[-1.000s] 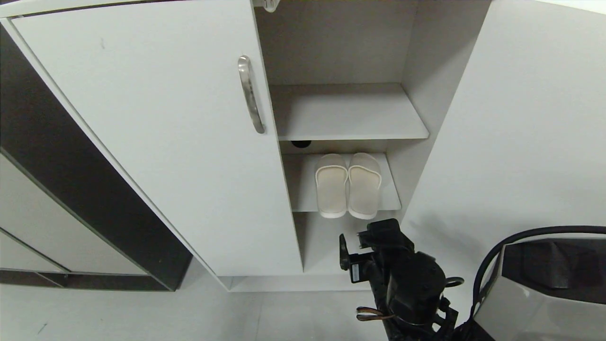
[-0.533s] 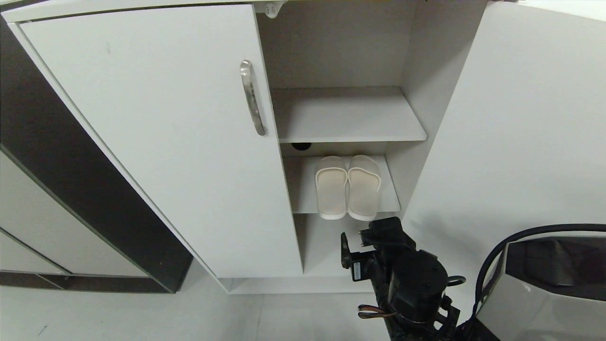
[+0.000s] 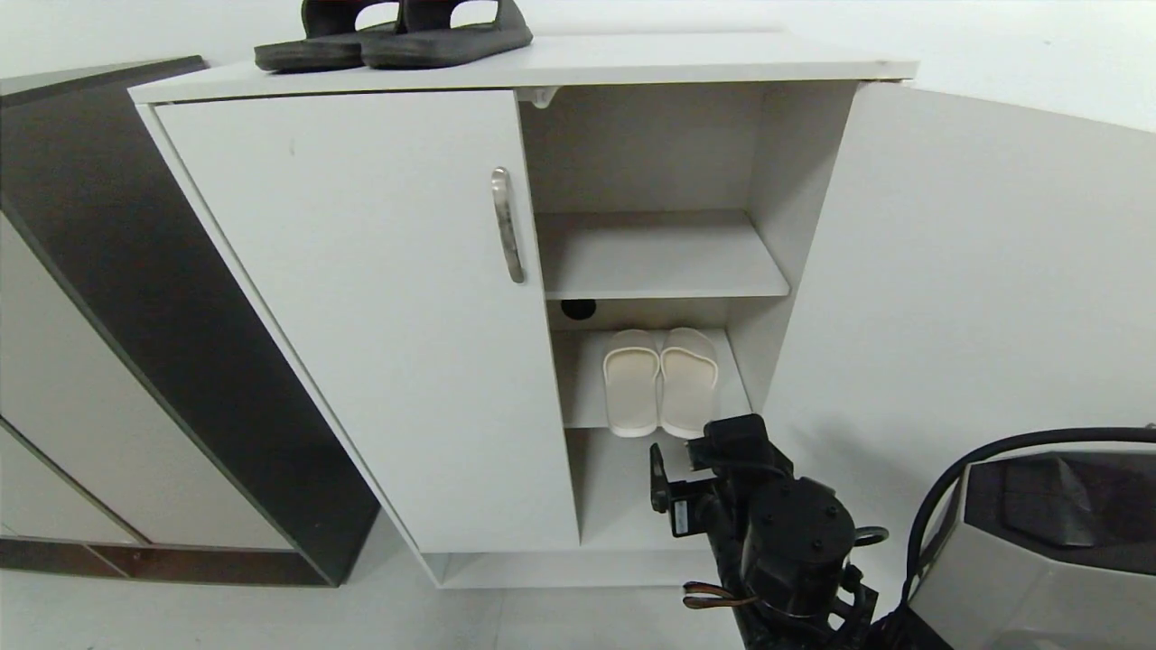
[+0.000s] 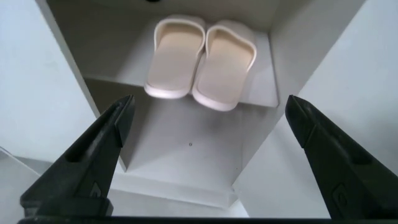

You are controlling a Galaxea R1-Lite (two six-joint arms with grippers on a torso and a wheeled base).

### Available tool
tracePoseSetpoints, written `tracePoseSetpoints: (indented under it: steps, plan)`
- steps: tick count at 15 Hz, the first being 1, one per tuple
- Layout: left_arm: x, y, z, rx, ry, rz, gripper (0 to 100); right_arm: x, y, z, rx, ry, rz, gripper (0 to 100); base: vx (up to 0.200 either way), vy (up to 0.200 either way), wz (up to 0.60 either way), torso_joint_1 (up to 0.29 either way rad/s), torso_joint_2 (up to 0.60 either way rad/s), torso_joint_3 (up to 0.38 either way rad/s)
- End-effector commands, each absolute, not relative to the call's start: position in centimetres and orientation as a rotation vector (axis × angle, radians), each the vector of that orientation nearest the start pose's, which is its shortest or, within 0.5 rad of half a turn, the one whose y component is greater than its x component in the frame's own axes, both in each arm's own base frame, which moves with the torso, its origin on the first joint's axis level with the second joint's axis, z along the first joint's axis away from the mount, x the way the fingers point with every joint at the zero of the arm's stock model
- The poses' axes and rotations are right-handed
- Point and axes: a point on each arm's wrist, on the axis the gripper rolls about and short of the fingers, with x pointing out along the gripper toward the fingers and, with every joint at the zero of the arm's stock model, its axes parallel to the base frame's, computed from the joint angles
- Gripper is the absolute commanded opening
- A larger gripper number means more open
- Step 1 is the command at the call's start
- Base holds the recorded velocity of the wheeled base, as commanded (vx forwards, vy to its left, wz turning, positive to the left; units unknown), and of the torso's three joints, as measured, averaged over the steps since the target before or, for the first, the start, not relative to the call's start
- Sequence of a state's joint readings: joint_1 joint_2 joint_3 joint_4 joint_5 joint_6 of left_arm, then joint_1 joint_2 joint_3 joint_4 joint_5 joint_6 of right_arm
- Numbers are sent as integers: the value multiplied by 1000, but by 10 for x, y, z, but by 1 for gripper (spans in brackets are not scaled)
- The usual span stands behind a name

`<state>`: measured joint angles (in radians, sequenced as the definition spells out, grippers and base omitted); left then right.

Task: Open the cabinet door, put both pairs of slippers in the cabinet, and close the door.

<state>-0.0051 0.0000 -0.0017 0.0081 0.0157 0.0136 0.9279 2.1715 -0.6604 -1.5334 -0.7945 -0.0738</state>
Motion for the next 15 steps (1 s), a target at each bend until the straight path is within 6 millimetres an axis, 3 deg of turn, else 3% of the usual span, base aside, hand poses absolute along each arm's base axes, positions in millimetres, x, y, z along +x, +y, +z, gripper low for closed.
tracePoseSetpoints:
  steps: [1,9,15]
  plan:
    - [-23,0,75,14,8,11,0,223,272,77,-62,-15,135,100,0,0,0,2,7,203]
    - [-23,0,75,32,5,12,0,224,271,77,-43,-13,132,100,0,0,0,1,1,190]
    - [-23,0,75,43,6,11,0,228,268,78,-24,-8,136,100,0,0,0,0,1,8]
